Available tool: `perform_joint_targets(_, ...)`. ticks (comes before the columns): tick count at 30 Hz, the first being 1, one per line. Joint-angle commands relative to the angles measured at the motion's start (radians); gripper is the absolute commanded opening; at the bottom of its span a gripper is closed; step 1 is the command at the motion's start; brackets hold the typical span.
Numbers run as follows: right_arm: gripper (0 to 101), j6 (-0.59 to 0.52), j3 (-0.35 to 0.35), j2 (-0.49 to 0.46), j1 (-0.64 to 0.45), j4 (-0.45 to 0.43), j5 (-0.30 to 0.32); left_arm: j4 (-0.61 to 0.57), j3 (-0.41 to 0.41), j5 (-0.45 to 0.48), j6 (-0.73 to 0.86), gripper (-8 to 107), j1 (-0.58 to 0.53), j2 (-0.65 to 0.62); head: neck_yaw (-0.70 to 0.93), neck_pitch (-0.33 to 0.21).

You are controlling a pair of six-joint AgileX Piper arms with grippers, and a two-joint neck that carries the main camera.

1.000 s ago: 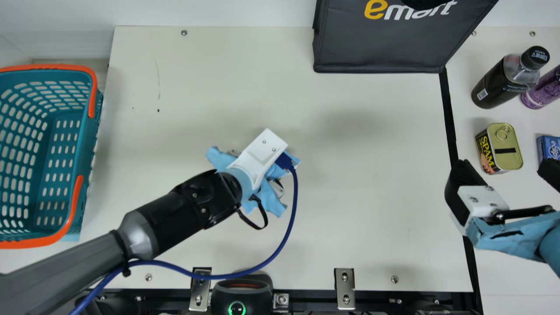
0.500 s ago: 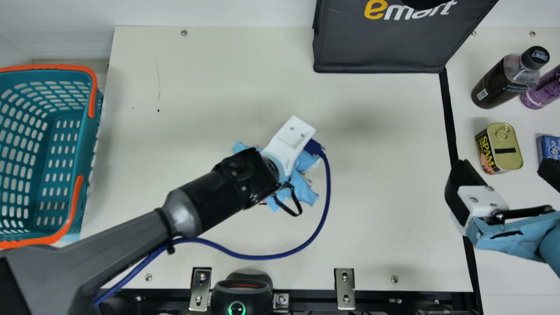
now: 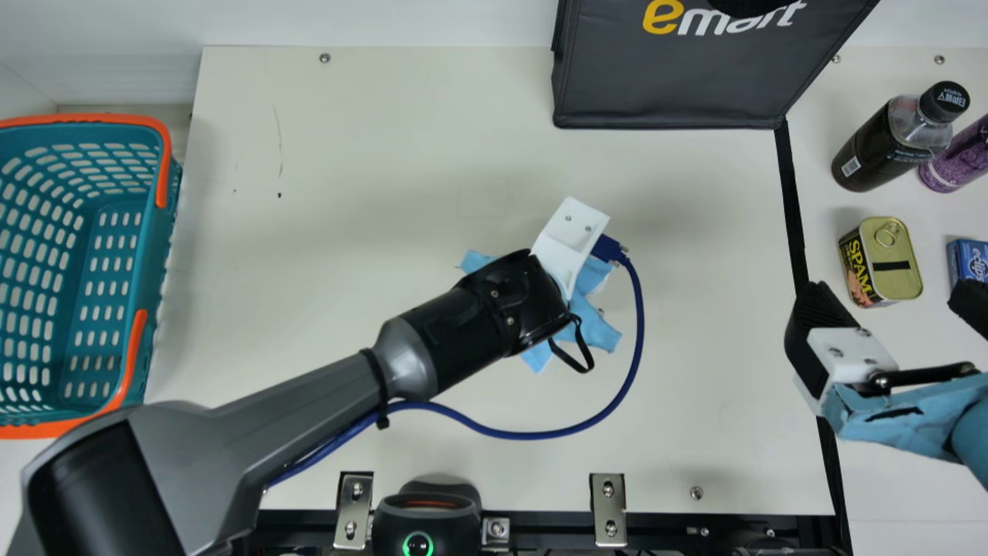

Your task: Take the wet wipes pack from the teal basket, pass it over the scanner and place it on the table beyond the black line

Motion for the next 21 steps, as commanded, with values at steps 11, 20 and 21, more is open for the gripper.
perform_joint_targets(11, 95, 0.0, 0.0, 0.0, 0.0, 0.0, 0.0, -0.029, -0.061, 0.024, -0.06, 49, -0.004, 0.068, 0.0, -0.029)
perform_joint_targets(20, 95, 0.0, 0.0, 0.0, 0.0, 0.0, 0.0, -0.045, -0.069, 0.022, -0.071, 79, 0.001, 0.072, 0.0, -0.029)
perform_joint_targets(21, 95, 0.0, 0.0, 0.0, 0.0, 0.0, 0.0, -0.05, -0.066, 0.018, -0.07, 82, 0.003, 0.068, 0.0, -0.029)
